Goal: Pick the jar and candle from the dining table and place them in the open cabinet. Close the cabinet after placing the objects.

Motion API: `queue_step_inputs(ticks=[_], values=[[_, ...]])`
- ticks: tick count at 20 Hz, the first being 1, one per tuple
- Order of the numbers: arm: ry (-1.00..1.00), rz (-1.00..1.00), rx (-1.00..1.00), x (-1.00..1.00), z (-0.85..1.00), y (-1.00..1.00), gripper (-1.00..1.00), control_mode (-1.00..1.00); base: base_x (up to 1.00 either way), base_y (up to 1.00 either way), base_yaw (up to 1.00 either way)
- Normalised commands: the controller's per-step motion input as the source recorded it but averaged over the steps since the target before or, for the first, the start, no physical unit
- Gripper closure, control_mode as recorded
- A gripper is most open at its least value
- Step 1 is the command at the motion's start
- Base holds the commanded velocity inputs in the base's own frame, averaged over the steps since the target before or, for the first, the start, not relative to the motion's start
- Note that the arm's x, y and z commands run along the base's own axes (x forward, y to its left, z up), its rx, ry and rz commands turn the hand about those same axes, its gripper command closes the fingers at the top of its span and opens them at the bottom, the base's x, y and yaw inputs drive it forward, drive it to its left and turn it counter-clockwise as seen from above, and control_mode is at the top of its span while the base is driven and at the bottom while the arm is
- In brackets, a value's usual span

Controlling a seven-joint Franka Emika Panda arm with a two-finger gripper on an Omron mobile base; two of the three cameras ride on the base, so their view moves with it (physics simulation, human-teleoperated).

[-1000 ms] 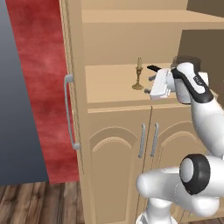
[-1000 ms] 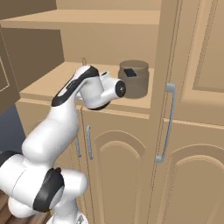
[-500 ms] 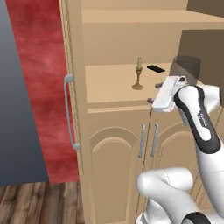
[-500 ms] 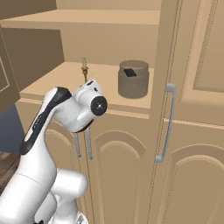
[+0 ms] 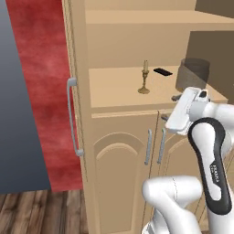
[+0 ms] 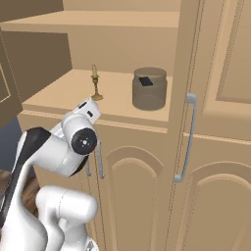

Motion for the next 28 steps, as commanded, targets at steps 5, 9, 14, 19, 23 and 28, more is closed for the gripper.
queue_step_inputs(ticks=[5,9,14,19,23,28], values=[[-0.14,-0.10,-0.07,-0.93,0.00,0.00,-1.00,-1.00,0.00,0.00,0.00],[-0.18,-0.09,-0.10,-0.97,0.00,0.03,-1.00,-1.00,0.00,0.00,0.00],[-0.22,-0.11,-0.12,-0.97,-0.02,0.00,-1.00,-1.00,0.00,0.00,0.00],[-0.23,-0.14,-0.12,-0.71,-0.08,-0.06,-1.00,-1.00,0.00,0.00,0.00],[-0.26,-0.13,-0.16,-0.32,-0.22,-0.26,-1.00,-1.00,0.00,0.00,0.00],[-0.29,-0.09,-0.18,-0.18,-0.29,-0.38,-1.00,-1.00,0.00,0.00,0.00]])
